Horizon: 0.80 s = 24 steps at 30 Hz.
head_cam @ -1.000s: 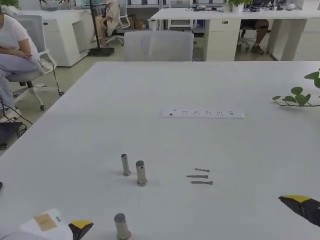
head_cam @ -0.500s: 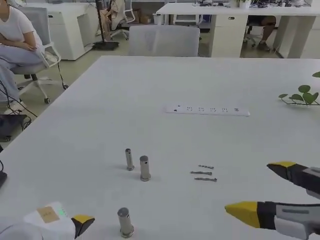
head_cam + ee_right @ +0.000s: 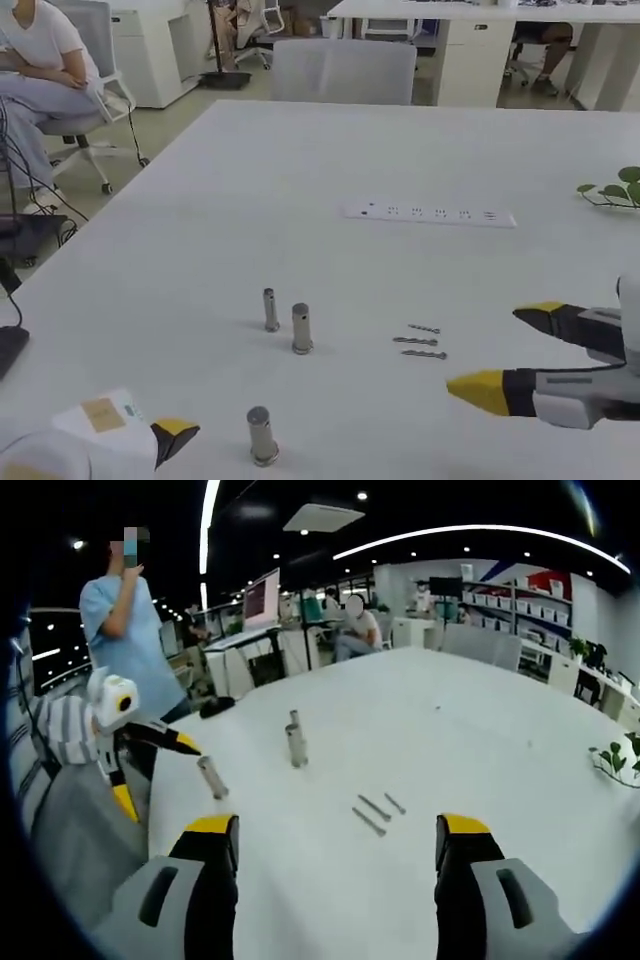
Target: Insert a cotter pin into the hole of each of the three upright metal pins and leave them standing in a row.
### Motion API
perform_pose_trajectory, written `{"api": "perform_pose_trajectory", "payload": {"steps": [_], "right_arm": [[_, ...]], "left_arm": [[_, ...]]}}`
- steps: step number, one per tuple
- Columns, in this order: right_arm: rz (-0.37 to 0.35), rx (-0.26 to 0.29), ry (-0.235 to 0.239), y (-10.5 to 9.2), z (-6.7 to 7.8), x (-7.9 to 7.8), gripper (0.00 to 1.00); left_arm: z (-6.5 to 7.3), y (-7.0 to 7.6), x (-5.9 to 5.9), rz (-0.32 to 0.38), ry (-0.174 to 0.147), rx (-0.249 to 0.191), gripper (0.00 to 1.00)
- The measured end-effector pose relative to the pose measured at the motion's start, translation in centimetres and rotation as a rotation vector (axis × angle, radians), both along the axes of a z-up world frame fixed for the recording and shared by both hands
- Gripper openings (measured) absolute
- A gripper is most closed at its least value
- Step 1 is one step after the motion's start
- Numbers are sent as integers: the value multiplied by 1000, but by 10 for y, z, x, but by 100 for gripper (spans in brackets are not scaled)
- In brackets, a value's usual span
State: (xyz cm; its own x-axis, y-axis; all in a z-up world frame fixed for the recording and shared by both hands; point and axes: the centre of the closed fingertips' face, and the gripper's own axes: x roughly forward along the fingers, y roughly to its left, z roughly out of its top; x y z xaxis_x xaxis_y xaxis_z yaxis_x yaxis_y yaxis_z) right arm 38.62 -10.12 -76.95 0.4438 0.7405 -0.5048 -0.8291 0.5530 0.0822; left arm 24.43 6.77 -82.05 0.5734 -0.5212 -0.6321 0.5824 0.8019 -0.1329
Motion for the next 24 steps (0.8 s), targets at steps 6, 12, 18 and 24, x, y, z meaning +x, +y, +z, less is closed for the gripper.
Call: {"api": "perform_pose_trajectory", "payload": {"steps": [6, 12, 18, 24], "right_arm": [[66, -63, -1, 10, -10, 11, 79], [135, -121, 2, 20, -20, 17, 77], [181, -144, 8, 28, -23, 26, 74], [218, -170, 36, 33, -33, 33, 64]], "left_arm": [[2, 1, 0, -4, 0, 7, 98], [4, 3, 2, 2, -3, 6, 97], [4, 4, 0, 2, 3, 6, 97], [3, 4, -2, -6, 5, 17, 94]]}}
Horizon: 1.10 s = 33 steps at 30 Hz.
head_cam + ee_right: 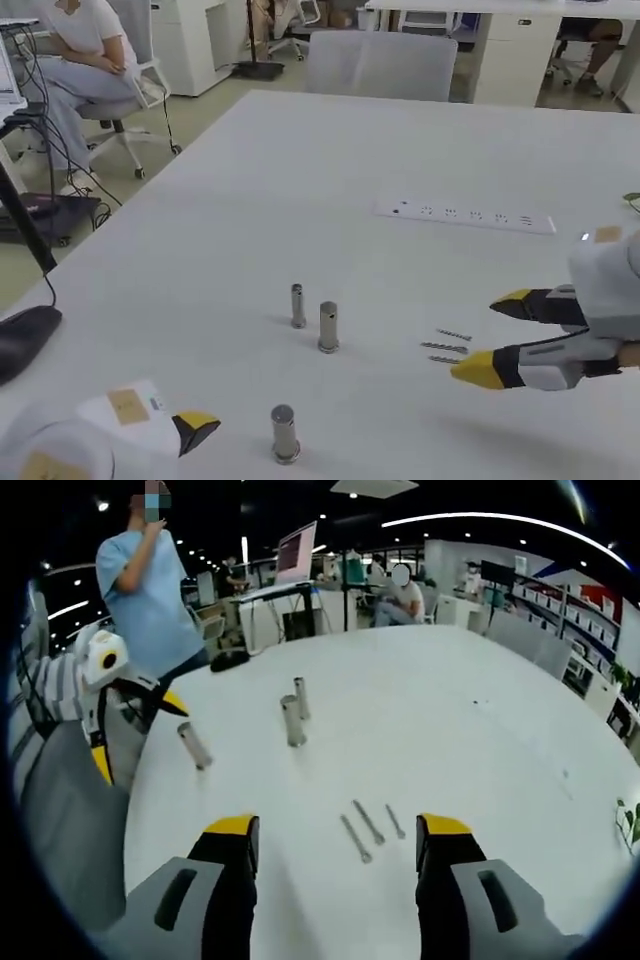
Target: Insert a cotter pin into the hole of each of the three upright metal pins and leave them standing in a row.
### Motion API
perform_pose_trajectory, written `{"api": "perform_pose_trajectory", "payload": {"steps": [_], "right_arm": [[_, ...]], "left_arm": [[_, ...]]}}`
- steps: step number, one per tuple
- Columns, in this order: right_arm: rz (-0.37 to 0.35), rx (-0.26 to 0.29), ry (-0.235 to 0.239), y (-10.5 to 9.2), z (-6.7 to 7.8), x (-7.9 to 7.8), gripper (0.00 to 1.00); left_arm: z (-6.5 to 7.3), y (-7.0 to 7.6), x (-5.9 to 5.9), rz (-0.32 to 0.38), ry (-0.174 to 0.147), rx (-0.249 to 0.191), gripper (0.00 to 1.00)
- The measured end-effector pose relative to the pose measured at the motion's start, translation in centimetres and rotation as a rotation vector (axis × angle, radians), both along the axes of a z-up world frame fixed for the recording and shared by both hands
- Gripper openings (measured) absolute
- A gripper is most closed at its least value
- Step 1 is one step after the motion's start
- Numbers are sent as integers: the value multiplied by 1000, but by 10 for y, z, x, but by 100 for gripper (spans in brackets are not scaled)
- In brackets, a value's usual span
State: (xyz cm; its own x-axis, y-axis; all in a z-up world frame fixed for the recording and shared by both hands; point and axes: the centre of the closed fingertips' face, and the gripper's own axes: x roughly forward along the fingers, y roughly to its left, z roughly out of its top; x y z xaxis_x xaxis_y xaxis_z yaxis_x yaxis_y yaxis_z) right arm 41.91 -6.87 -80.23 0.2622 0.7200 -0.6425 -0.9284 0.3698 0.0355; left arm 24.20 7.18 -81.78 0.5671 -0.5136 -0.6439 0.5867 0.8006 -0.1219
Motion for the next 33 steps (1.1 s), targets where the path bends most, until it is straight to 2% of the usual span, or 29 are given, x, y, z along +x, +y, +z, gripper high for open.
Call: {"api": "perform_pose_trajectory", "payload": {"steps": [2, 4, 14, 17, 21, 27, 33], "right_arm": [[11, -9, 0, 2, -4, 2, 64], [20, -18, 8, 3, -7, 3, 62], [23, -55, 51, 1, -27, 13, 54], [30, -83, 29, -1, -30, 17, 46], [55, -108, 18, -1, -32, 18, 44], [86, -125, 2, 3, -34, 22, 38], [92, -125, 11, 7, -35, 26, 31]], "left_arm": [[1, 1, 1, 0, -12, 11, 91], [2, 1, 2, 11, -10, -2, 90], [6, 1, 3, 15, -22, -5, 90], [7, 1, 3, 16, -20, -4, 90], [7, 2, 3, 18, -22, 0, 90], [7, 4, 4, 26, -24, 1, 89], [6, 5, 3, 32, -19, 0, 89]]}}
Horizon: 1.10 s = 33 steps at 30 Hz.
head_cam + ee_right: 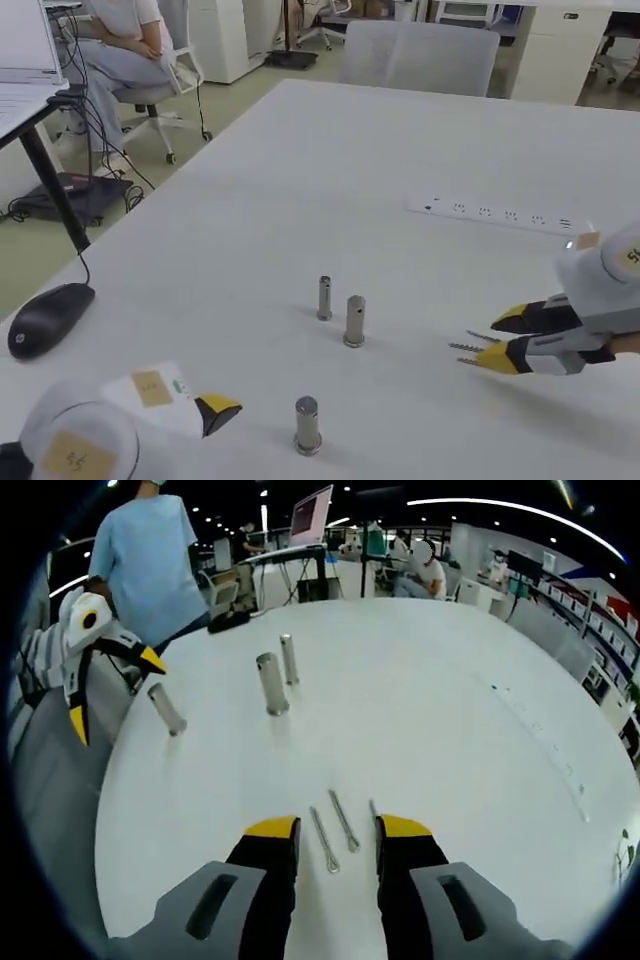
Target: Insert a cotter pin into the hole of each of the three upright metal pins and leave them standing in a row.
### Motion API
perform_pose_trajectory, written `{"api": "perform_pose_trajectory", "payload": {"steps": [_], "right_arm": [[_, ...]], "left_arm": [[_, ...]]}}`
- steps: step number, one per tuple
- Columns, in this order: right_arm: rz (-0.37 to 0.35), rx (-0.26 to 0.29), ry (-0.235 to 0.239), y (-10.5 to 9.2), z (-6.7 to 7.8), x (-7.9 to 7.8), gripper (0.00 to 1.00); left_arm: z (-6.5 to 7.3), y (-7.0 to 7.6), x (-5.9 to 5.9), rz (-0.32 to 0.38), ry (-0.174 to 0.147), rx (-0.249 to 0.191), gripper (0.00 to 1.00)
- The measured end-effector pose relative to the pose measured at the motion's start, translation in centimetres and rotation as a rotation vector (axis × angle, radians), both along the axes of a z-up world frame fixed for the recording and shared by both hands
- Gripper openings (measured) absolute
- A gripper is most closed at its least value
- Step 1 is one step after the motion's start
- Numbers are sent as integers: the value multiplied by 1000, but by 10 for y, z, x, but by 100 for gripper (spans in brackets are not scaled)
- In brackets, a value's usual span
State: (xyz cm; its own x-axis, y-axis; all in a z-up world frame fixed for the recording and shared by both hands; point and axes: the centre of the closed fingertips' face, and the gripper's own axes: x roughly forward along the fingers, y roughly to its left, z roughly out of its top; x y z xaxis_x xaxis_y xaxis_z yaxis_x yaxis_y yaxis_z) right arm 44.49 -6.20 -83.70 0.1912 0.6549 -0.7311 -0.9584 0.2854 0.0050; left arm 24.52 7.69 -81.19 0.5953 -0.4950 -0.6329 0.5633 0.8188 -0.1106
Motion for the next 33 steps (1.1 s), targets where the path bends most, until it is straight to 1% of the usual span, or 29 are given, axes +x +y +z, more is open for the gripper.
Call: {"api": "perform_pose_trajectory", "payload": {"steps": [3, 7, 9, 11, 15, 19, 22, 25, 26, 29, 30, 31, 33], "right_arm": [[17, -17, -8, 1, -2, 1, 22], [38, -38, -9, 3, -5, 1, 22], [63, -65, -13, 2, -9, 0, 21], [97, -103, -29, 1, -14, 0, 19], [124, -129, -33, 1, -17, 0, 17], [132, -141, -27, 1, -18, 1, 16], [138, -146, -24, 1, -18, 2, 15], [148, -170, -14, -2, -22, 2, 14], [151, -169, -16, -2, -22, 2, 14], [172, -195, 3, -5, -27, 1, 13], [171, -175, 25, -3, -25, 0, 11], [168, -179, 22, -3, -25, 1, 11], [189, -191, 16, -3, -26, 1, 10]], "left_arm": [[-1, 1, 0, 3, 2, -1, 89], [-2, 1, -1, 4, 8, 4, 89], [-3, 1, -1, 5, 9, 4, 88], [-2, 1, 0, 13, 10, -2, 88], [-2, 2, 1, 16, 9, -1, 87], [-2, 4, 2, 30, 10, -9, 87], [-3, 4, 1, 30, 12, -6, 87], [-5, 4, 1, 29, 16, -4, 87], [-5, 4, 1, 29, 16, -4, 87], [-5, 3, 1, 28, 17, -7, 86], [-5, 3, 1, 26, 18, -4, 86], [-6, 3, 1, 27, 18, -3, 86], [-6, 3, 1, 28, 17, -4, 86]]}}
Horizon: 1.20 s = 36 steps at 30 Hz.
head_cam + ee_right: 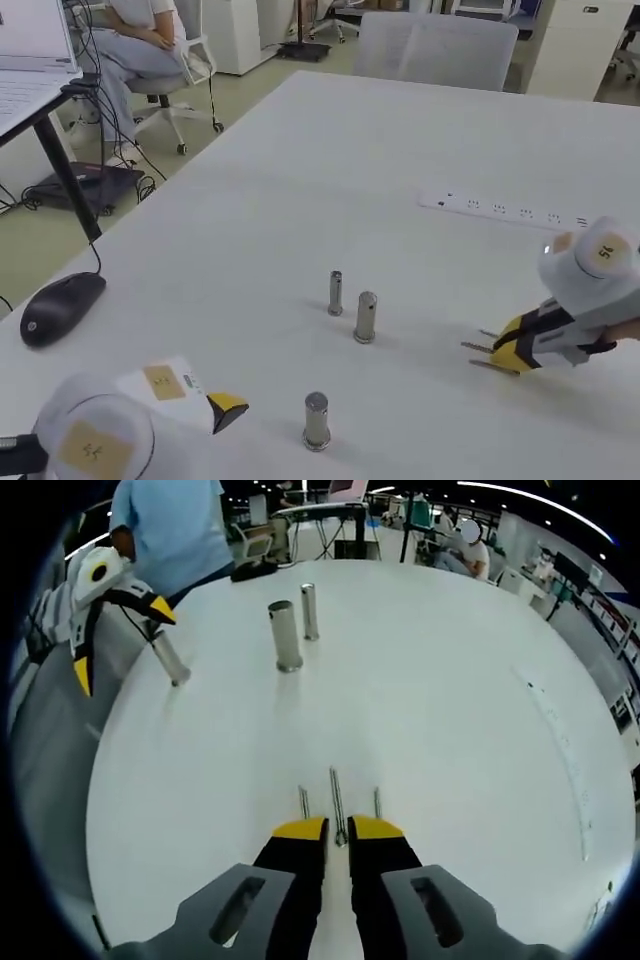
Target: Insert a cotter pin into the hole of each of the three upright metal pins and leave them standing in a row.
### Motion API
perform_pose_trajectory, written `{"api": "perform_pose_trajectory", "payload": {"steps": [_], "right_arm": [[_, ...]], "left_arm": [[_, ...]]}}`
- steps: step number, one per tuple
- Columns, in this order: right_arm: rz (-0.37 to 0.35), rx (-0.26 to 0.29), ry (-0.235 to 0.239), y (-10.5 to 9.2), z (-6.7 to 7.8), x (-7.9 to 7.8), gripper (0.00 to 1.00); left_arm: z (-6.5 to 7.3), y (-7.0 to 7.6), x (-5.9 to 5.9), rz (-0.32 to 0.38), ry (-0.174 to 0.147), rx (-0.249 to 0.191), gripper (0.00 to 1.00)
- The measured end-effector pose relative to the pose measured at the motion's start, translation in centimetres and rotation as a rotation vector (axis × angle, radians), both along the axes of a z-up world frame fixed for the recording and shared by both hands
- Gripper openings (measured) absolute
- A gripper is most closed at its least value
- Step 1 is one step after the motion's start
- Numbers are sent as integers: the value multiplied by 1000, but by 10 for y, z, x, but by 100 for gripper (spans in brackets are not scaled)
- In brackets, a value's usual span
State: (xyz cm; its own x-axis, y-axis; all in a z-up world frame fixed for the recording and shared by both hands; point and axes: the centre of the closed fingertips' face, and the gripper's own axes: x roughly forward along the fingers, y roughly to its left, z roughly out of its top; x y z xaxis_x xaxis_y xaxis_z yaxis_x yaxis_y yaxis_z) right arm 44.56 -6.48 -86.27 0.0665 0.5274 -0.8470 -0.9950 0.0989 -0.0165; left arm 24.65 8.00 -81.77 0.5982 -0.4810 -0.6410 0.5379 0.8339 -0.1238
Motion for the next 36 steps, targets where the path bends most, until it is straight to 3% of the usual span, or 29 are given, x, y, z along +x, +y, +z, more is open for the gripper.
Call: {"api": "perform_pose_trajectory", "payload": {"steps": [13, 24, 29, 36], "right_arm": [[56, -52, -5, 2, -2, 0, 9], [134, -152, -28, 2, -3, 2, 6], [231, -202, -79, 1, -4, 1, 5], [183, -228, -59, 1, -4, 4, 3]], "left_arm": [[-3, -1, -2, -4, 8, 2, 85], [-4, -1, -2, -2, 10, 3, 84], [-6, -1, -3, -8, 15, 5, 84], [-6, -2, -3, -8, 13, 5, 83]]}}
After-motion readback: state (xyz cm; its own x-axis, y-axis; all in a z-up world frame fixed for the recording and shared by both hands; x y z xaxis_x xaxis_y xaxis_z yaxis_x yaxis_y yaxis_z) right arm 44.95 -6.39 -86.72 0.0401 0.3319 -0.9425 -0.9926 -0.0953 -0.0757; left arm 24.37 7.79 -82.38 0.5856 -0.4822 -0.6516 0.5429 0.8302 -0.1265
